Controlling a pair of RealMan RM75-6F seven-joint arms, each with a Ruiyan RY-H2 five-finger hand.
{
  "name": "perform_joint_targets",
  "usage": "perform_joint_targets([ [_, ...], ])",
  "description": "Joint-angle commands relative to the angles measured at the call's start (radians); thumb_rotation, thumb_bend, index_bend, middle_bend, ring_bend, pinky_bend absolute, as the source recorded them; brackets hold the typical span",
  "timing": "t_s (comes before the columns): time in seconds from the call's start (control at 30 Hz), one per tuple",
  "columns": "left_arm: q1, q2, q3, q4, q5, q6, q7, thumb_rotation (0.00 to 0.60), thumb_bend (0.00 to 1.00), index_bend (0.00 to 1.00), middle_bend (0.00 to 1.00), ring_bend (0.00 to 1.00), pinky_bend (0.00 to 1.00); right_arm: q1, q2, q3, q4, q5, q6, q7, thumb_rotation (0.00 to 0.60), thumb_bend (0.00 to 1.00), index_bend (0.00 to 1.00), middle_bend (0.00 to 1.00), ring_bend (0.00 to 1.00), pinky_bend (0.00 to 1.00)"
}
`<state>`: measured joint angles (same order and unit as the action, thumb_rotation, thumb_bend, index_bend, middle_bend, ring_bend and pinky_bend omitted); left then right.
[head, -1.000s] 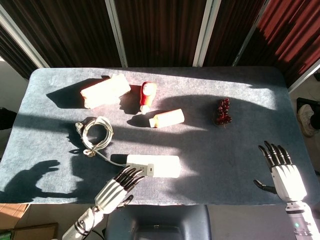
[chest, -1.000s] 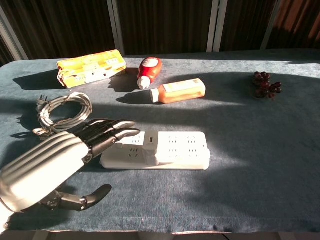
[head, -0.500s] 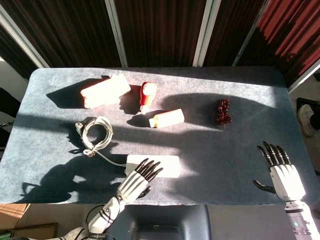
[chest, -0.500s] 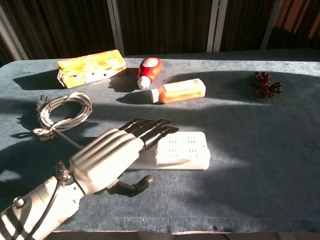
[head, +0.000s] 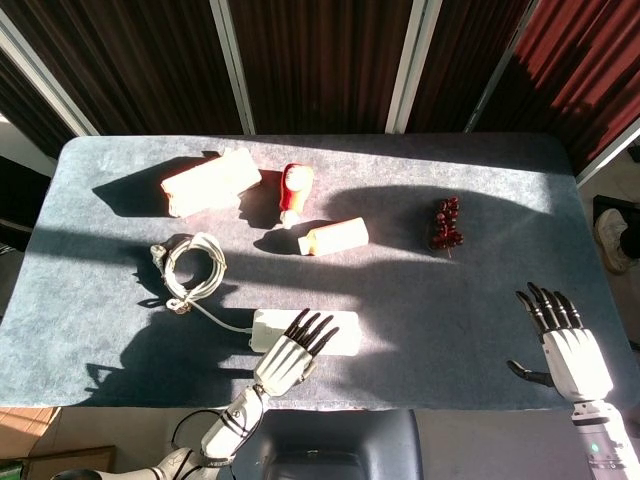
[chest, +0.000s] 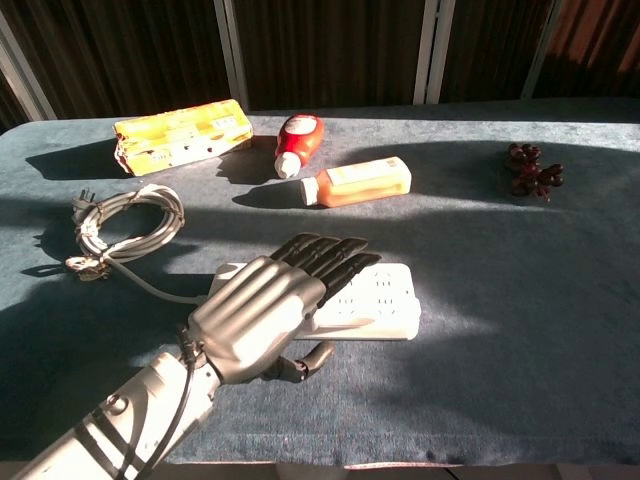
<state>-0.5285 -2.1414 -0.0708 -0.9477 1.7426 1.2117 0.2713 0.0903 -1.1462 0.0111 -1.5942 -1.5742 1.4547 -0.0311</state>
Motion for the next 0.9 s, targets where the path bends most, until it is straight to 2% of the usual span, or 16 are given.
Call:
perform_joint_targets([
  [0.03,-0.007,-0.017,-0.004,0.022,-0.015,0.008,0.016,0.6,0.4,0.0,0.0,0.0,0.06,-0.001,0.003,-0.001,-0.001,-0.002,0.002,0.005,0.6,0.16,0.0,0.0,0.0,0.0],
  [0.23,-0.011,-0.019,0.0,0.036,-0.038,0.013,0.028,0.6,0.4,0.0,0.0,0.0,0.07,-0.002,0.01,-0.001,-0.002,-0.002,0.004,0.016,0.6,0.16,0.0,0.0,0.0,0.0],
  [0.33,-0.011,-0.015,0.002,0.028,-0.05,0.014,0.023,0.6,0.42,0.0,0.01,0.04,0.13,-0.002,0.011,-0.002,-0.002,-0.004,0.004,0.017,0.6,0.16,0.0,0.0,0.0,0.0],
  [0.43,-0.013,-0.011,0.005,0.019,-0.061,0.01,0.021,0.6,0.45,0.03,0.08,0.11,0.21,-0.001,0.01,-0.002,-0.002,-0.004,0.003,0.016,0.6,0.16,0.0,0.0,0.0,0.0],
  [0.57,-0.017,-0.002,0.006,-0.009,-0.074,0.007,0.008,0.6,0.51,0.12,0.17,0.19,0.33,-0.001,0.009,-0.003,-0.002,-0.004,0.001,0.009,0.6,0.16,0.0,0.0,0.0,0.0],
  [0.9,-0.022,0.015,0.009,-0.059,-0.107,-0.007,0.01,0.6,0.57,0.25,0.31,0.32,0.46,0.009,-0.01,-0.018,0.011,-0.04,-0.007,-0.004,0.6,0.16,0.0,0.0,0.0,0.0],
])
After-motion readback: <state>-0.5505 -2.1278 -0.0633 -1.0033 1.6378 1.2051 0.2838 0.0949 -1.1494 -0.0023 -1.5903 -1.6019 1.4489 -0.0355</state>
